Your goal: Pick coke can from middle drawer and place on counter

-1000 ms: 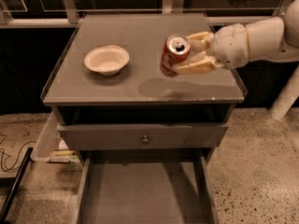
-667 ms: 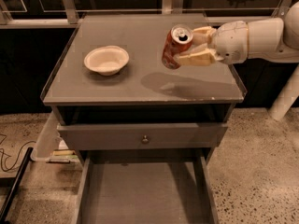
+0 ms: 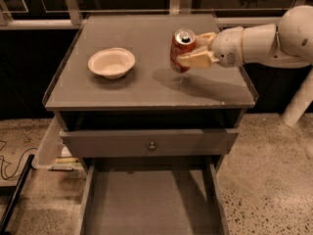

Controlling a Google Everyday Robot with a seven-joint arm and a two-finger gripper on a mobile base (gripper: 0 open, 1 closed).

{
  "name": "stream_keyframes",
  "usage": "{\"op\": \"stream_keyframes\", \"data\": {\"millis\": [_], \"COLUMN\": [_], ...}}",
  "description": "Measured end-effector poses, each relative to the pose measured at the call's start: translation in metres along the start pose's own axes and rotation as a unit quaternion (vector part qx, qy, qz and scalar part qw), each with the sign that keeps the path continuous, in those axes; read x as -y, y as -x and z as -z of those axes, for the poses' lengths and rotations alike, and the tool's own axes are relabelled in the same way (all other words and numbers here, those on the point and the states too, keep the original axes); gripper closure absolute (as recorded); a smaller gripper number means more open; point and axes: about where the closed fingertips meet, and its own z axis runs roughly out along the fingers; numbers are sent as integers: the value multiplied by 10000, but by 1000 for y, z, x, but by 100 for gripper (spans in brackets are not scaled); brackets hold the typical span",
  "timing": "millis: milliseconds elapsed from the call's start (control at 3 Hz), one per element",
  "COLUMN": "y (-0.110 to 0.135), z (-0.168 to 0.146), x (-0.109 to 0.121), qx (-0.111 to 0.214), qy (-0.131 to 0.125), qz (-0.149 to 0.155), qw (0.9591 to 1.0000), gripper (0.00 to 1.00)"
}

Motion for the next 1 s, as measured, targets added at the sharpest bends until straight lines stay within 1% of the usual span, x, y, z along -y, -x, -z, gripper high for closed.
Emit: {"op": "stream_keyframes", "data": {"millis": [333, 667, 1000], "y": [-10, -17, -23], "z": [-11, -22, -32], "x": [8, 9, 6], "qx": [-231, -283, -212], "qy": [-64, 94, 382], "qz": [-212, -416, -616], "qw": [9995, 9987, 9971], "gripper": [100, 100, 100]}}
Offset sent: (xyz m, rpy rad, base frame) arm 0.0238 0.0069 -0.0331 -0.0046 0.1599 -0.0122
